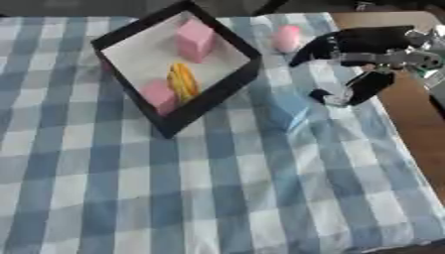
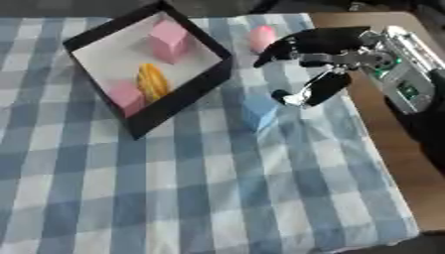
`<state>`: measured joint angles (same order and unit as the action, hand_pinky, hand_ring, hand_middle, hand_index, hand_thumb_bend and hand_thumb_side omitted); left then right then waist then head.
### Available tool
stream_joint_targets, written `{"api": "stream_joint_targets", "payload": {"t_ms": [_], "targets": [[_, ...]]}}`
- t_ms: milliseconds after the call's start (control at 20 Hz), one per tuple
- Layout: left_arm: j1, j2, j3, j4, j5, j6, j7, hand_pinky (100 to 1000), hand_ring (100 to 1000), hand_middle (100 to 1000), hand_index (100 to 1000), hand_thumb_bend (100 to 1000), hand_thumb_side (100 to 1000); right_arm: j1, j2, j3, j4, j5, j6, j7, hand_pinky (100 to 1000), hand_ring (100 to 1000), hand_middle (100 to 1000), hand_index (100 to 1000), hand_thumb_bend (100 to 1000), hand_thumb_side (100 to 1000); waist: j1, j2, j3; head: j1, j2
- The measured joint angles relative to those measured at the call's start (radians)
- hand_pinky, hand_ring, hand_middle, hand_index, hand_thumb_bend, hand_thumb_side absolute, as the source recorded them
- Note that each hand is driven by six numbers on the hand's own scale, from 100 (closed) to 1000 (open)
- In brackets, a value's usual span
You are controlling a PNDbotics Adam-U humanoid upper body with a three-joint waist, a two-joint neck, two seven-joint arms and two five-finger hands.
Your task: Pick up objects on the table and place them in the box.
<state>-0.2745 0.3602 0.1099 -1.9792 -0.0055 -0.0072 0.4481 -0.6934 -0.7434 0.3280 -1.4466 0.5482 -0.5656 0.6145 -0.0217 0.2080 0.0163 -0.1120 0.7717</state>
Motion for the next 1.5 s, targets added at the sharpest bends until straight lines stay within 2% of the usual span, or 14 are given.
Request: {"api": "stream_joint_targets", "payload": {"t_ms": [250, 600, 950, 1000, 1050, 1100, 1250, 1500], "targets": [[0.0, 0.0, 0.0, 0.0, 0.001, 0.0, 0.0, 895, 731, 707, 891, 100, 673, 0.001, 0.001, 0.012, -0.002, 0.011, 0.005, 0.005, 985, 930, 884, 977, 306, 555, 0.0, 0.0, 0.002, -0.003, 0.0], [0.0, 0.0, 0.0, 0.0, 0.002, 0.001, 0.0, 895, 727, 705, 891, 100, 673, 0.003, 0.008, 0.016, -0.003, 0.028, 0.011, 0.011, 994, 934, 895, 996, 392, 581, 0.0, 0.0, 0.006, -0.003, 0.0], [-0.007, 0.0, -0.001, 0.0, 0.005, 0.003, -0.008, 896, 726, 700, 890, 100, 672, 0.011, 0.01, 0.023, -0.005, 0.063, 0.006, 0.006, 987, 927, 886, 989, 381, 573, 0.0, 0.0, 0.017, -0.013, 0.0], [-0.007, 0.0, -0.001, 0.0, 0.005, 0.002, -0.008, 896, 725, 695, 890, 100, 672, 0.011, 0.01, 0.023, -0.005, 0.066, 0.005, 0.005, 979, 920, 875, 980, 347, 541, 0.0, 0.001, 0.017, -0.016, 0.0], [-0.007, 0.001, 0.0, 0.0, 0.006, 0.001, -0.009, 895, 725, 695, 890, 100, 672, 0.011, 0.01, 0.024, -0.004, 0.069, 0.004, 0.004, 978, 919, 871, 977, 369, 525, 0.0, 0.001, 0.018, -0.021, 0.0], [-0.007, 0.002, 0.0, 0.0, 0.006, 0.001, -0.009, 896, 724, 694, 890, 100, 672, 0.011, 0.012, 0.024, 0.0, 0.072, 0.003, 0.003, 977, 918, 870, 973, 333, 521, 0.0, 0.001, 0.023, -0.026, 0.0], [-0.003, 0.015, 0.0, 0.0, 0.006, 0.0, -0.01, 895, 722, 693, 890, 100, 673, 0.017, 0.024, 0.03, 0.009, 0.082, 0.002, 0.002, 975, 916, 866, 961, 348, 532, 0.0, 0.001, 0.042, -0.042, 0.0], [0.007, 0.017, 0.0, 0.0, 0.006, 0.002, -0.013, 895, 718, 690, 890, 100, 679, 0.031, 0.028, 0.03, 0.029, 0.112, -0.002, -0.002, 969, 913, 859, 938, 361, 538, 0.0, 0.001, 0.046, -0.049, 0.0]]}}
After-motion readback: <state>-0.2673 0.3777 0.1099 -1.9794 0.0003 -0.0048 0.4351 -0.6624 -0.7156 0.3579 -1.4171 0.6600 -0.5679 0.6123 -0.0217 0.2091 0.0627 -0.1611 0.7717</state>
